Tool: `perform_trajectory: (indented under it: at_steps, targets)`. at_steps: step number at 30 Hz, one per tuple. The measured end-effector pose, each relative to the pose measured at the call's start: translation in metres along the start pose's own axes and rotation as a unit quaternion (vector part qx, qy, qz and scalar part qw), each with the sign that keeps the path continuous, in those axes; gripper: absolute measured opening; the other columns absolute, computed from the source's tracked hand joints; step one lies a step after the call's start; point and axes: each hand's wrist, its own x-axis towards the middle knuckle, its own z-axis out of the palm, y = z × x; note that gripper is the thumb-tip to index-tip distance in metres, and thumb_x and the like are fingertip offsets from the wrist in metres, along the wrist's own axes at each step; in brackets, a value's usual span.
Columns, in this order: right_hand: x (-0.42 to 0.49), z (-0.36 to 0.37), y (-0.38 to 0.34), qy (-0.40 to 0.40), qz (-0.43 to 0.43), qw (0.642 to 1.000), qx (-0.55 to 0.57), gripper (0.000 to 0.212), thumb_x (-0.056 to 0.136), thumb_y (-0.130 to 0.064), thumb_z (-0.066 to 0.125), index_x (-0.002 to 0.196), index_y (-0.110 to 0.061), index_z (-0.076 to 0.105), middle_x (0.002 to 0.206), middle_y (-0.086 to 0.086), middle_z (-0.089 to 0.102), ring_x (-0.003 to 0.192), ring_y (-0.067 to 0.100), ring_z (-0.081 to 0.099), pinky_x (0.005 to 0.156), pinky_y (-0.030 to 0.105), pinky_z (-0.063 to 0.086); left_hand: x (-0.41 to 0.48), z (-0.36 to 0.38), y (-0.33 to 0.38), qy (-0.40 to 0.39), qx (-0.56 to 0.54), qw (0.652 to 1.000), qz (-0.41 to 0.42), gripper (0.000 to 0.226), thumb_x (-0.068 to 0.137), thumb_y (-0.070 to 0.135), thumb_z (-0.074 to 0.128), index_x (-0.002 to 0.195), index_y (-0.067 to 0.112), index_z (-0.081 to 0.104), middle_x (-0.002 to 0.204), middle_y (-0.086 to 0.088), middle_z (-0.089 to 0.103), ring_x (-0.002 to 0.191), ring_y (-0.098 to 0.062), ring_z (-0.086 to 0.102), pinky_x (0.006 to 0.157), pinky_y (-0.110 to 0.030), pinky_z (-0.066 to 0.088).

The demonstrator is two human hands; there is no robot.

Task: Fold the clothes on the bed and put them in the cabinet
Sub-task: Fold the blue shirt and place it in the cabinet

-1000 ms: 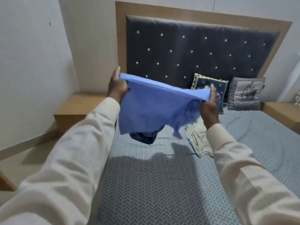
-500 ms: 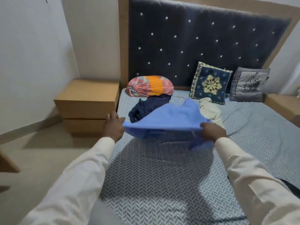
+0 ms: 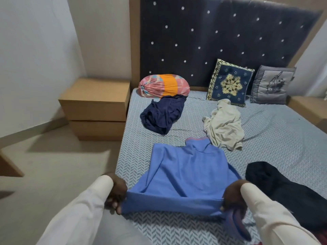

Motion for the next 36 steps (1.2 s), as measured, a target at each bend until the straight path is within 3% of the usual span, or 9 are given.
perform_trajectory:
  at_steps: [2, 4, 9, 15, 18, 22, 24, 29, 36]
  targets:
    - [0.01, -0.005, 0.002, 0.048, -0.014, 0.996, 0.074, 0.04, 0.076, -0.041, 0.066, 0.104, -0.013, 0.07, 0.079, -0.009, 0.055, 0.069, 0.005, 0.049, 0.078, 0.023, 0.045, 0.018, -0.003, -0.009, -0.008, -0.209, 0.977, 0.035, 0.031, 0.095, 0.006, 0.039, 0.111, -0.012, 0.057, 0.082, -0.012, 0.071, 0.075, -0.027, 0.069, 0.053, -0.024, 0.053]
    - [0.012, -0.031, -0.004, 0.143, -0.068, 0.965, 0.208, 0.013, 0.09, -0.023, 0.055, 0.082, -0.017, 0.063, 0.077, -0.005, 0.055, 0.068, 0.007, 0.051, 0.083, 0.028, 0.051, 0.023, -0.018, 0.0, 0.048, -0.481, 0.869, 0.104, 0.028, 0.092, -0.004, 0.035, 0.106, -0.018, 0.055, 0.083, -0.028, 0.067, 0.077, -0.042, 0.069, 0.052, -0.037, 0.058]
    - [-0.06, -0.163, -0.035, 0.277, -0.299, 0.588, 0.698, 0.023, 0.097, -0.002, 0.043, 0.113, 0.0, 0.06, 0.097, 0.024, 0.064, 0.076, 0.034, 0.066, 0.061, 0.047, 0.059, -0.072, -0.148, 0.081, 0.259, -0.683, 0.588, 0.347, 0.026, 0.1, 0.012, 0.041, 0.088, 0.007, 0.064, 0.08, -0.011, 0.065, 0.069, -0.025, 0.059, 0.061, -0.036, 0.053]
    - [-0.213, -0.306, -0.045, 0.404, -0.473, 0.348, 0.702, 0.016, 0.096, -0.015, 0.044, 0.087, -0.021, 0.056, 0.076, 0.003, 0.065, 0.069, 0.02, 0.064, 0.064, 0.035, 0.054, -0.2, -0.284, 0.116, 0.382, -0.652, 0.413, 0.509, 0.039, 0.099, 0.017, 0.036, 0.131, 0.028, 0.056, 0.117, -0.005, 0.061, 0.096, -0.017, 0.06, 0.073, -0.036, 0.054]
    - [-0.242, -0.324, -0.033, 0.501, -0.457, 0.392, 0.621, 0.02, 0.09, -0.012, 0.041, 0.092, -0.024, 0.057, 0.089, 0.0, 0.069, 0.075, 0.015, 0.068, 0.062, 0.03, 0.05, -0.229, -0.299, 0.114, 0.422, -0.62, 0.393, 0.532, 0.043, 0.098, 0.015, 0.033, 0.131, 0.03, 0.056, 0.129, -0.006, 0.061, 0.11, -0.02, 0.06, 0.081, -0.037, 0.054]
    - [-0.223, -0.305, -0.017, 0.644, -0.341, 0.553, 0.403, 0.059, 0.064, -0.014, 0.037, 0.114, -0.017, 0.068, 0.119, 0.01, 0.061, 0.101, 0.02, 0.056, 0.083, 0.029, 0.046, -0.203, -0.285, 0.094, 0.473, -0.591, 0.421, 0.499, 0.042, 0.103, 0.018, 0.031, 0.141, 0.024, 0.047, 0.132, -0.001, 0.053, 0.113, -0.016, 0.054, 0.091, -0.037, 0.051]
    - [-0.198, -0.295, -0.01, 0.662, -0.27, 0.636, 0.29, 0.067, 0.058, -0.015, 0.034, 0.115, -0.01, 0.069, 0.115, 0.01, 0.066, 0.1, 0.019, 0.057, 0.082, 0.027, 0.042, -0.176, -0.272, 0.086, 0.499, -0.558, 0.469, 0.469, 0.038, 0.105, 0.019, 0.033, 0.141, 0.019, 0.047, 0.128, 0.0, 0.052, 0.109, -0.015, 0.052, 0.095, -0.037, 0.047]
    - [-0.118, -0.26, -0.005, 0.608, -0.112, 0.772, 0.148, 0.039, 0.087, -0.009, 0.046, 0.118, -0.019, 0.067, 0.124, 0.014, 0.065, 0.103, 0.031, 0.062, 0.087, 0.037, 0.05, -0.062, -0.235, 0.053, 0.569, -0.242, 0.737, 0.272, 0.039, 0.096, 0.006, 0.037, 0.128, 0.013, 0.058, 0.135, -0.012, 0.051, 0.122, -0.026, 0.049, 0.103, -0.033, 0.038]
    - [-0.026, -0.16, -0.016, 0.536, -0.052, 0.842, 0.029, 0.031, 0.092, -0.016, 0.051, 0.118, -0.025, 0.064, 0.123, 0.006, 0.055, 0.116, 0.025, 0.058, 0.088, 0.033, 0.049, 0.015, -0.117, 0.036, 0.52, 0.036, 0.848, 0.098, 0.029, 0.093, 0.013, 0.042, 0.118, 0.015, 0.057, 0.13, -0.013, 0.035, 0.12, -0.035, 0.035, 0.099, -0.039, 0.035]
